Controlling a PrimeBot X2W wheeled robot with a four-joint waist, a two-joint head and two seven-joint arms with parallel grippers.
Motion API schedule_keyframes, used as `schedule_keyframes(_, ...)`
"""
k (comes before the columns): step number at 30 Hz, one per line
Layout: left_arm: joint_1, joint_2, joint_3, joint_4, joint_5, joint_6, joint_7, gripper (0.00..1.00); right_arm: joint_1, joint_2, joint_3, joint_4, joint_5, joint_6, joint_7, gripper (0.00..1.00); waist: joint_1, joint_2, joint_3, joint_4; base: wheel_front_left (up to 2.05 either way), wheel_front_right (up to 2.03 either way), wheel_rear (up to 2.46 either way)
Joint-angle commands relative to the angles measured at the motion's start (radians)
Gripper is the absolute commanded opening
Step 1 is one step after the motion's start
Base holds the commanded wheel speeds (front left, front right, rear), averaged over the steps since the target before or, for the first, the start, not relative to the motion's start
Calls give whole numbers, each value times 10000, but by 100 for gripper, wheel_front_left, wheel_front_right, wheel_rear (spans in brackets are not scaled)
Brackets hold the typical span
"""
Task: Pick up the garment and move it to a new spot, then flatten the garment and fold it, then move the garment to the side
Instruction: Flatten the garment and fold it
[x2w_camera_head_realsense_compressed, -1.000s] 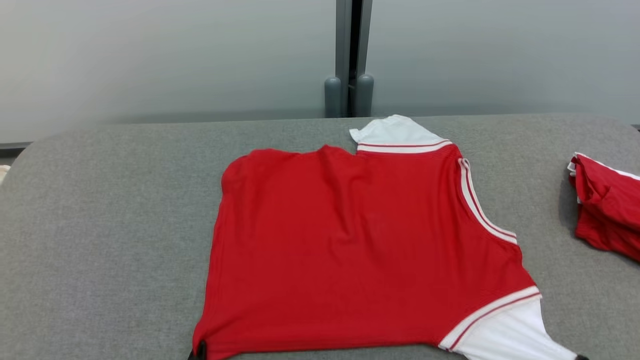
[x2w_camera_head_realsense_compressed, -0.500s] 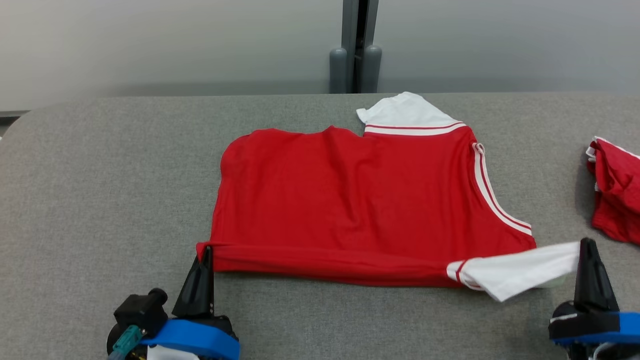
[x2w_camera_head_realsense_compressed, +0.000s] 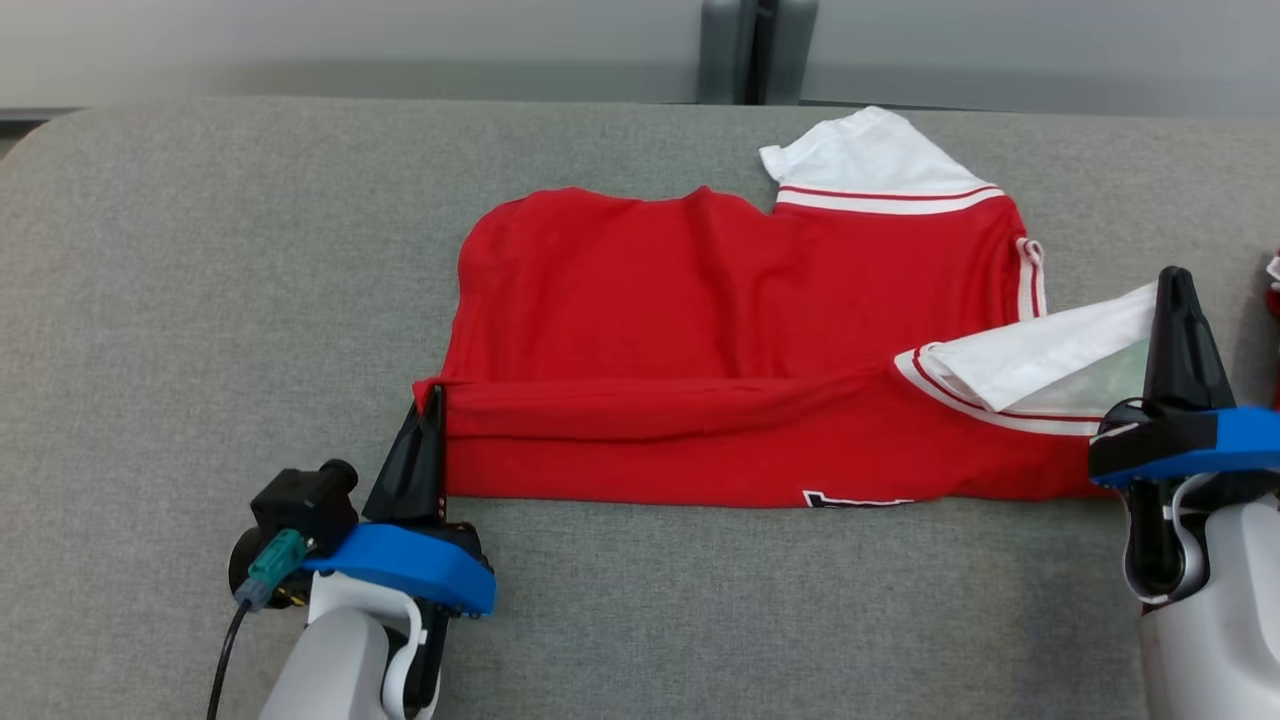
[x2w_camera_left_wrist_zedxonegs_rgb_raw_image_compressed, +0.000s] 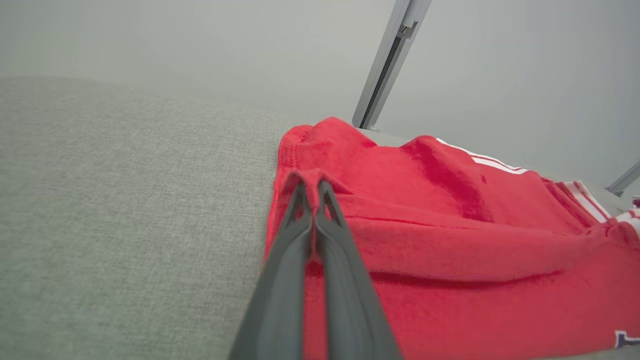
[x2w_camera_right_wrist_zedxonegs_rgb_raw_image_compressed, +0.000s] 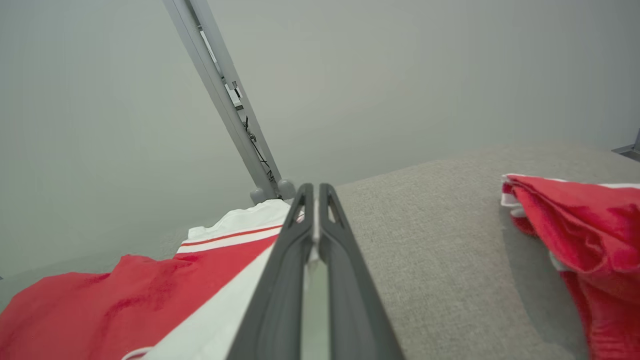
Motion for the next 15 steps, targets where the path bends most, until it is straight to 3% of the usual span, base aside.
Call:
schedule_keyframes(1, -271, 22, -22, 109, 21, 2, -44, 0, -274, -68, -63, 152, -144, 0, -43, 0, -2, 0, 110, 94, 0, 0, 0)
schedule_keyframes(2, -330, 22, -7, 184, 41, 2, -43, 8, -357, -58, -152, 247, -224, 0, -43, 0, -2, 0, 137, 108, 0, 0, 0)
schedule_keyframes(3, -390, 26, 101, 208, 122, 2, -44, 53, -411, -59, -217, 290, -376, 0, -43, 32, -2, 0, 158, 124, 0, 0, 0)
schedule_keyframes(4, -422, 25, 214, 188, 180, 2, -44, 100, -434, -30, -233, 329, -473, 0, -43, 100, -2, 0, 167, 135, 0, 0, 0)
schedule_keyframes(10, 246, 3, 1177, -375, 667, 14, -40, 100, 296, 112, -492, -478, -1409, 0, -37, 100, -2, 0, -72, 139, 0, 0, 0)
schedule_keyframes(15, 1194, -1, 1160, -580, 573, 81, -38, 100, 1576, 327, -203, -1014, -2149, 0, -37, 100, -2, 0, -616, 108, 0, 0, 0)
